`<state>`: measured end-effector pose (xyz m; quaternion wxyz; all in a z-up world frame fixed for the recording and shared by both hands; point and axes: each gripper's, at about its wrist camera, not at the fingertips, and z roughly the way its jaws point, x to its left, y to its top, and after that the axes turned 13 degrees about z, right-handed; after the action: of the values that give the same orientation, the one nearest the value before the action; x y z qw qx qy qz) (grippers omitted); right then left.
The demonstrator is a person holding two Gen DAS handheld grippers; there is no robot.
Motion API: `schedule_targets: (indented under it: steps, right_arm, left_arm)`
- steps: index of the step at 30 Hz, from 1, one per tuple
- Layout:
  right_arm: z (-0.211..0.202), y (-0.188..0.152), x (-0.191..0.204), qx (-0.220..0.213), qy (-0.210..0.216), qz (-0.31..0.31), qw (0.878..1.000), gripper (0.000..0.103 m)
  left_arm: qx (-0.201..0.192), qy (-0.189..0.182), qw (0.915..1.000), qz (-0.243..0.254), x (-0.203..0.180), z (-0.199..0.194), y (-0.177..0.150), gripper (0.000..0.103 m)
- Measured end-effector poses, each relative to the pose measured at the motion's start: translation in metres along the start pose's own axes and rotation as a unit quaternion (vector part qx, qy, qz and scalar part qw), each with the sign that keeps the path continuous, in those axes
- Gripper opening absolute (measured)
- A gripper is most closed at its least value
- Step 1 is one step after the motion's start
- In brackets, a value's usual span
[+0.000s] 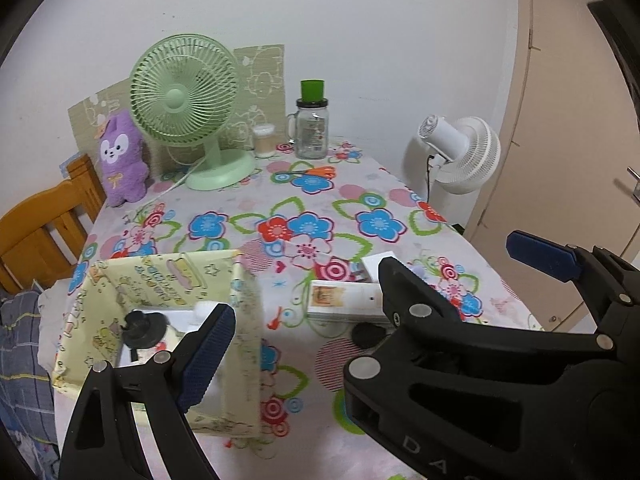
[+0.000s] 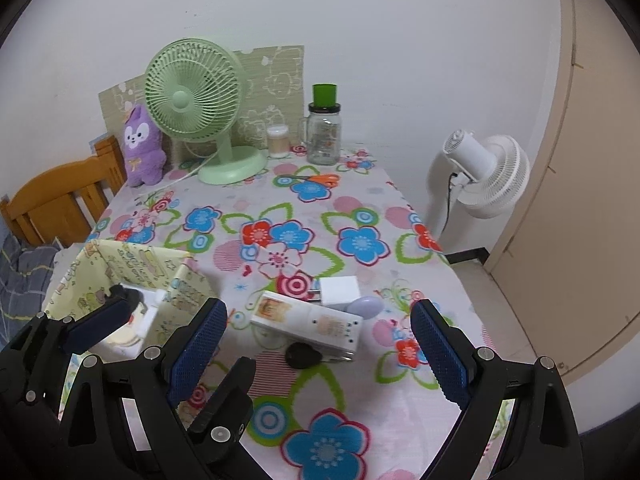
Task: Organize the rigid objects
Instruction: 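Withdraw both tools from the basket toward the white power strip, then move the right tool onto the white power strip while the left tool nears the black key fob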
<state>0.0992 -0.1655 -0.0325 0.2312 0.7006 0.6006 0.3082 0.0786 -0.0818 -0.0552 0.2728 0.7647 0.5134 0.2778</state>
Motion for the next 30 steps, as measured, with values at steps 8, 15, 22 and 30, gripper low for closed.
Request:
schedule_targets:
  steps: [8,15,22,30]
  right_arm:
    - [0.003,0.002,-0.023,-0.003,-0.003,0.007,1.000,0.095]
    - [0.009,0.003,-0.041,0.002,-0.003,0.011,1.000,0.090]
    - [0.020,0.001,-0.056,0.011,-0.005,0.012,1.000,0.084]
    - [0.031,0.001,-0.066,0.013,0.006,0.002,1.000,0.083]
  left_arm:
    - [0.000,-0.007,0.9999,0.008,-0.019,0.007,0.006,0.094]
    - [0.005,-0.014,0.9999,0.001,-0.032,0.017,0.010,0.096]
    - [0.014,-0.018,0.9997,0.003,-0.045,0.030,0.012,0.096]
    - [0.015,-0.019,0.9996,0.012,-0.055,0.042,0.013,0.096]
